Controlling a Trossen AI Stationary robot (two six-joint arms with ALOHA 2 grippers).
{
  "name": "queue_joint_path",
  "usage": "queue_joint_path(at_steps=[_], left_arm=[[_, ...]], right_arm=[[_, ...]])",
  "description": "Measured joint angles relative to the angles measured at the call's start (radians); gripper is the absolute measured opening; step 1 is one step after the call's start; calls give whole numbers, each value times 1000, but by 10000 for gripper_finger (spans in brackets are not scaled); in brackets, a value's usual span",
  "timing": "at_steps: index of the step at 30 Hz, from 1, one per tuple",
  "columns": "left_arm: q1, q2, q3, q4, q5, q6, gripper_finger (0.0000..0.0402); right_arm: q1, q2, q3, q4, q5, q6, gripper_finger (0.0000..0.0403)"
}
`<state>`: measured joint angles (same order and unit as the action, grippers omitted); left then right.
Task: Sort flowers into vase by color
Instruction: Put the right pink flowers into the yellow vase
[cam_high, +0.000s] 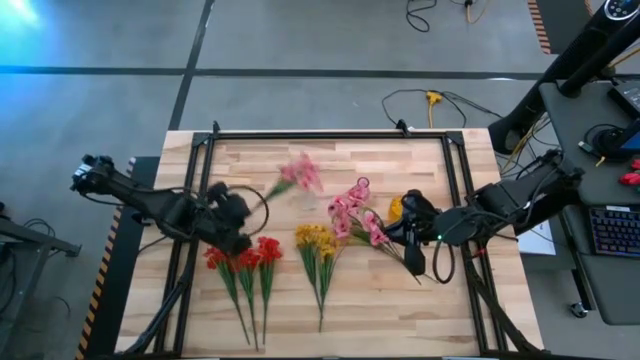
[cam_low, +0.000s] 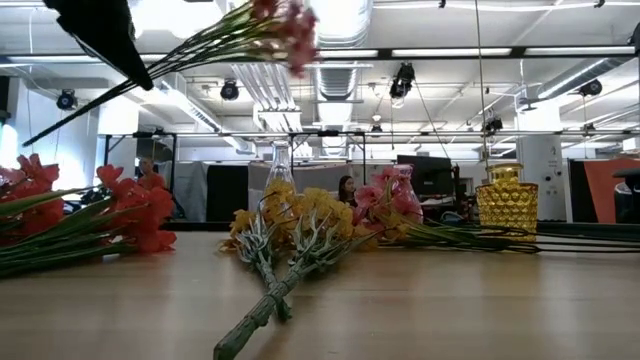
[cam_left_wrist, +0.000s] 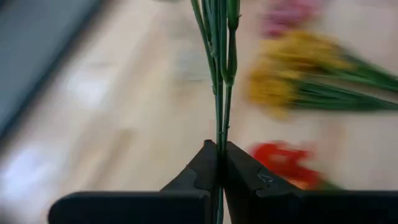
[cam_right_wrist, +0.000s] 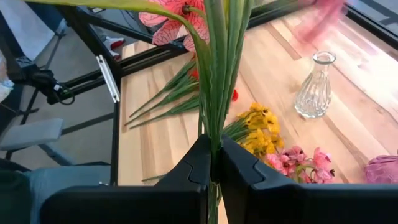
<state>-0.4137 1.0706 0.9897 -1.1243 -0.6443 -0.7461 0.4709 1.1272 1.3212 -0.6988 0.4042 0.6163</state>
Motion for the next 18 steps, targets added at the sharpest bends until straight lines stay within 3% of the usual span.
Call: queue_joint_path(at_steps=[5, 11, 18], left_arm=[[110, -11, 35, -142, -49, -4, 0], [268, -20, -7, -159, -61, 52, 1], [319, -9, -10, -148, -77, 117, 20]], right_arm=[[0, 19, 0, 0, 0, 1, 13], [0, 29, 0, 0, 9, 0, 13], [0, 29, 0, 1, 66, -11, 13]])
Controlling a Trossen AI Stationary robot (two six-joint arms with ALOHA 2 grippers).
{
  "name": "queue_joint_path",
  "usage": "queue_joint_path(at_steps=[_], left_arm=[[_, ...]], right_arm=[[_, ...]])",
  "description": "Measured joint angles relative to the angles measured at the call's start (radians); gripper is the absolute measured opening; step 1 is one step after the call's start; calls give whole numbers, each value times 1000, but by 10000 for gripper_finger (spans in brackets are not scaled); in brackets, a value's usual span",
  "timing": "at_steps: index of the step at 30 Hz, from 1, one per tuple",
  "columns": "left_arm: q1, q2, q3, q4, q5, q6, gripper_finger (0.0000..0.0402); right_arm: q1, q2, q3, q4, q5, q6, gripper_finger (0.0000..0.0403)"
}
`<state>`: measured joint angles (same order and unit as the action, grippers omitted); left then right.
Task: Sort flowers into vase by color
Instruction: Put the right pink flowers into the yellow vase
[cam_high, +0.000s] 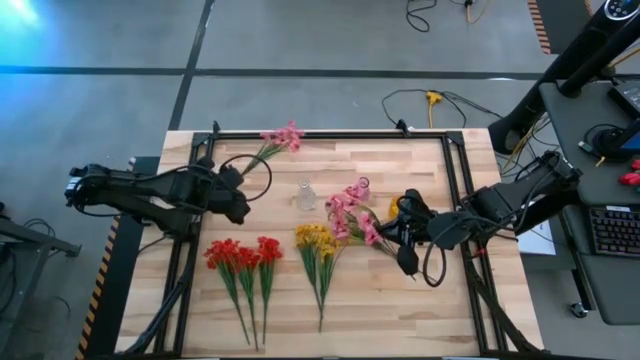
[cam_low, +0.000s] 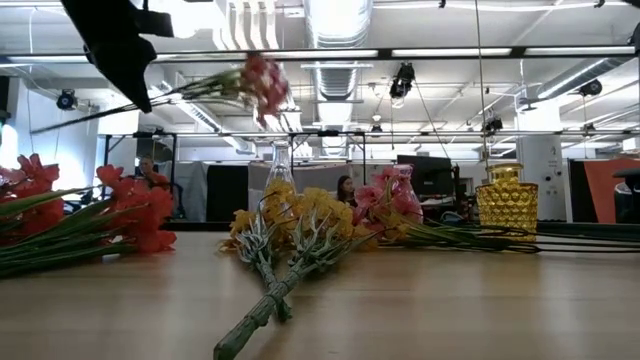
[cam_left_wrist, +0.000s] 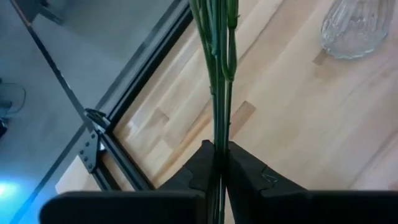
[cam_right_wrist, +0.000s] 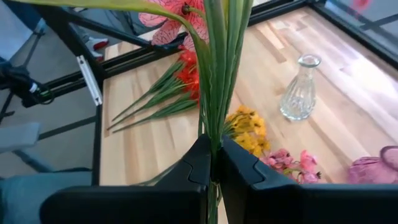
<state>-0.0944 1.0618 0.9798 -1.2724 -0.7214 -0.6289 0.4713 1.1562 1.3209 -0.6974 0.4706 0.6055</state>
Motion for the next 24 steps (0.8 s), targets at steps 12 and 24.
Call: queue_joint_path(at_steps=[12, 24], left_arm=[[0, 0, 0, 0, -27, -5, 111], [-35, -8, 3, 138, -33, 74, 159]], right_arm=[[0, 5, -1, 20, 28, -29, 13], [-5, 5, -1, 37, 252, -62, 13]])
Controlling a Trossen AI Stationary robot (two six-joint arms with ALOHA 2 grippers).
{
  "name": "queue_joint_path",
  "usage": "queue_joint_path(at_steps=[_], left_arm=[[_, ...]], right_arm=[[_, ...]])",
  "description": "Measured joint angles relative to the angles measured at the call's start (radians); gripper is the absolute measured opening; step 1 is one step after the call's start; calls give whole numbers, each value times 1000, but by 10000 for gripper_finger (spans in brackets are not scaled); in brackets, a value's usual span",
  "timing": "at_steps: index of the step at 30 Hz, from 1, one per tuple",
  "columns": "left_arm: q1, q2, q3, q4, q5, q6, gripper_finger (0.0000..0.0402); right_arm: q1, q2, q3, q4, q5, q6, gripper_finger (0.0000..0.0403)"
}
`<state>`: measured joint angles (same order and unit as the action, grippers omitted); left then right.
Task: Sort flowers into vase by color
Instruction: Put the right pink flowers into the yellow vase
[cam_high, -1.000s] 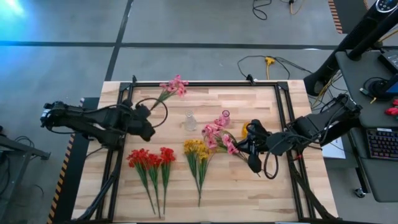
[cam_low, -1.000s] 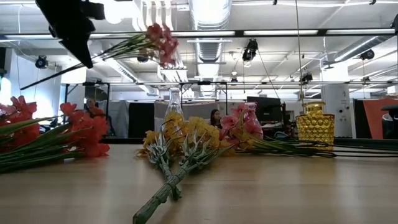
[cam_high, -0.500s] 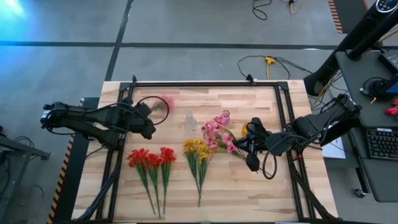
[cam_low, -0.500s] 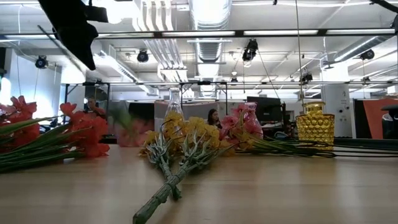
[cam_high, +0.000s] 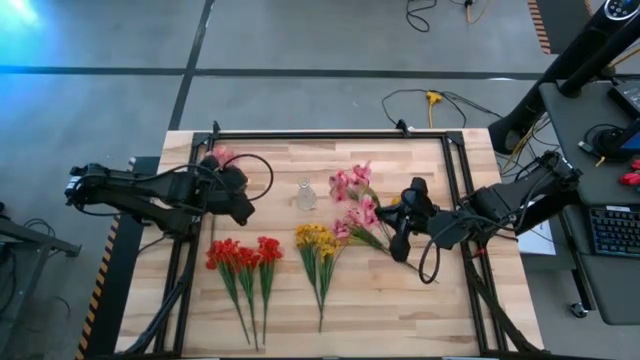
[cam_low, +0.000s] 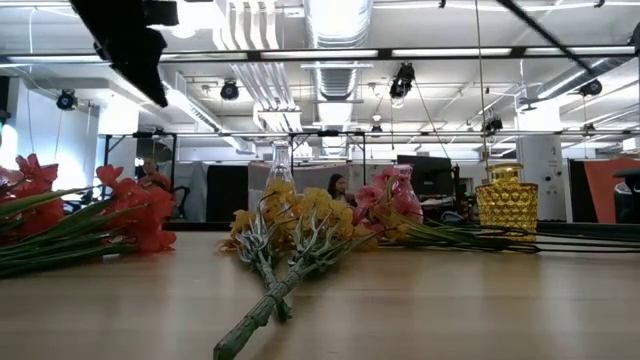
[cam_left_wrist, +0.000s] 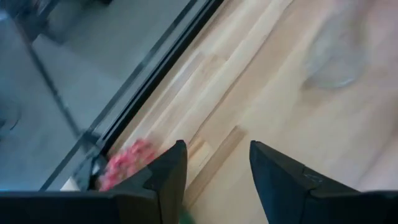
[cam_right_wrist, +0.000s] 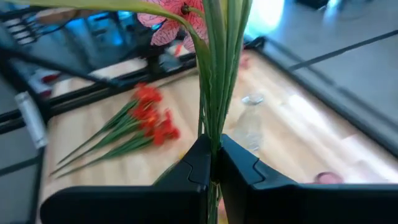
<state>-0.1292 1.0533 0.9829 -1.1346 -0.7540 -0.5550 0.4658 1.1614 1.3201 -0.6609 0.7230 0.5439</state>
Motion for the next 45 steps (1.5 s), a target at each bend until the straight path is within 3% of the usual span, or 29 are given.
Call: queue_joint_path(at_steps=[8, 14, 17, 26, 31, 35, 40, 45], left_arm=[[-144, -41, -36, 332, 71, 250, 146], [-252, -110, -188, 650, 312, 445, 129], [-284, -130, -262, 791, 361, 469, 123], [-288, -139, -352, 1018, 243, 567, 120], [-288, -138, -357, 1154, 193, 695, 120], [-288, -137, -336, 1173, 165, 759, 120], [-288, -138, -323, 1174, 82, 751, 120], [-288, -137, -323, 1143, 31, 662, 120]], right_arm=[[-55, 0, -27, 128, 35, -165, 13], [-121, -15, -91, 253, 36, -283, 13], [-127, -33, -161, 383, 35, -353, 13], [-126, -79, -464, 870, 36, -513, 13], [-126, -128, -624, 1125, 30, -609, 13], [-126, -190, -725, 1273, 27, -669, 13], [-126, -267, -800, 1333, 40, -665, 13], [-126, -308, -814, 1332, 129, -629, 13]])
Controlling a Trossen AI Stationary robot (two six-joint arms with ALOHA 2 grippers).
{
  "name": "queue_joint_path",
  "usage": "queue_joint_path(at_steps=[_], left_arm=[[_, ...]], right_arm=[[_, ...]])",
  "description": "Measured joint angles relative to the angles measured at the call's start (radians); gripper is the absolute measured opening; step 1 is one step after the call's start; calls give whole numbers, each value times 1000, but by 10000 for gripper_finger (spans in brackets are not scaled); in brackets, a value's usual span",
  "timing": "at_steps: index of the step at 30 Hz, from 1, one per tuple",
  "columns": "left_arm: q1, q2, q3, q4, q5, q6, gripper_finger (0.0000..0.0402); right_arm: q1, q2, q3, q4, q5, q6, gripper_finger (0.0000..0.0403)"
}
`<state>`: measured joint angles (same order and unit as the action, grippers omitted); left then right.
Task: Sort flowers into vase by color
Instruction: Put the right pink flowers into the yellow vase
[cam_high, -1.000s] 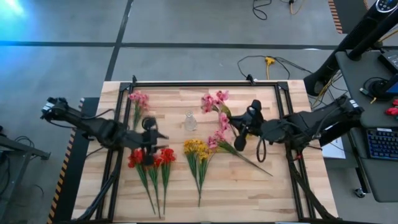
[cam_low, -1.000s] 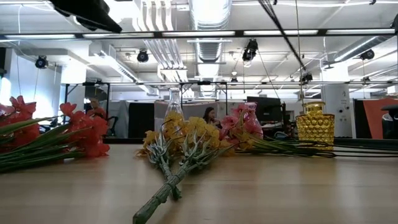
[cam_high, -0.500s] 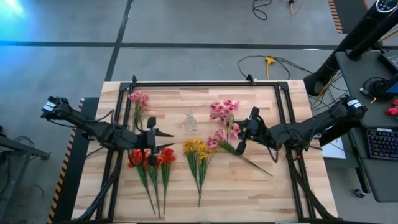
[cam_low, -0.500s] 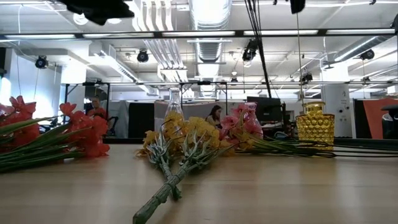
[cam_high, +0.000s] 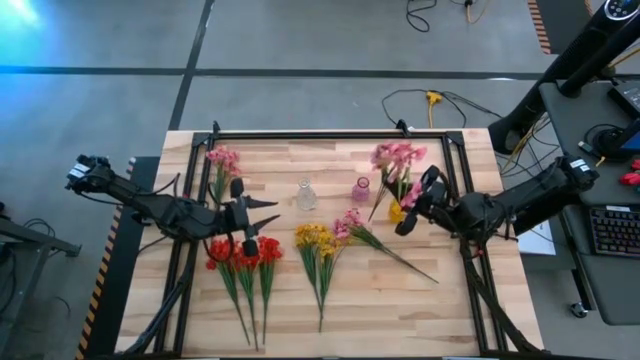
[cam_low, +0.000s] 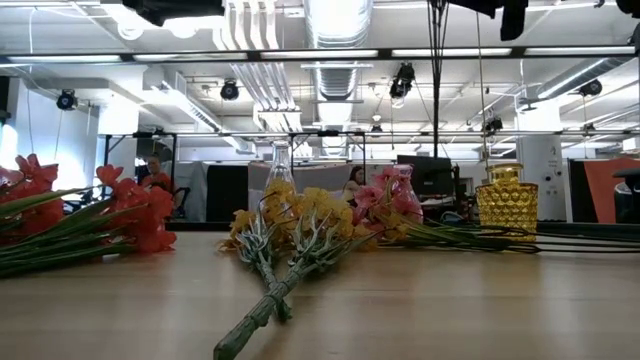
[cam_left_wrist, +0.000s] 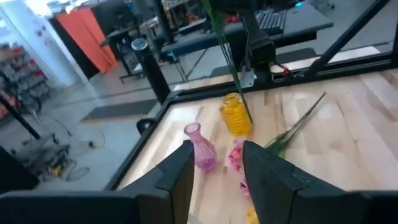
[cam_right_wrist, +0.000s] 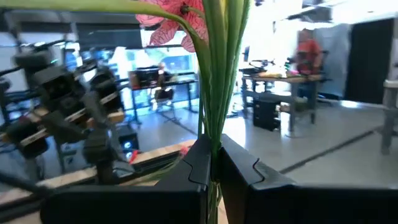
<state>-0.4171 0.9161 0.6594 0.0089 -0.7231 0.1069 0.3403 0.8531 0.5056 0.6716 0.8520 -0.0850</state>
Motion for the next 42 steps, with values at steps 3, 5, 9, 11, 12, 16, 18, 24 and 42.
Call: queue_joint_path(at_steps=[3, 5, 9, 11, 12, 16, 18, 24, 42], left_arm=[[-1, 0, 1, -60, 0, -78, 120], [-1, 0, 10, -117, 0, -132, 120], [-1, 1, 37, -251, 0, -237, 120], [-1, 1, 50, -296, -1, -266, 120], [-1, 1, 54, -303, -1, -270, 120], [-1, 1, 69, -310, -1, -255, 120], [-1, 1, 78, -308, -2, -241, 120], [-1, 1, 94, -308, -65, -221, 120], [0, 1, 93, -306, -133, -206, 120]], right_arm=[[2, -4, 8, -14, 28, 2, 13], [2, -1, 17, -19, 65, -18, 13], [2, 3, 31, -20, 152, -84, 13], [0, -5, 34, -20, 216, -123, 13], [-2, -11, 38, -19, 246, -138, 13], [-3, -47, 63, -16, 279, -162, 13], [-2, -59, 81, -29, 318, -166, 13], [1, -52, 160, -140, 545, -221, 13], [63, -57, 194, -565, 573, 114, 13]])
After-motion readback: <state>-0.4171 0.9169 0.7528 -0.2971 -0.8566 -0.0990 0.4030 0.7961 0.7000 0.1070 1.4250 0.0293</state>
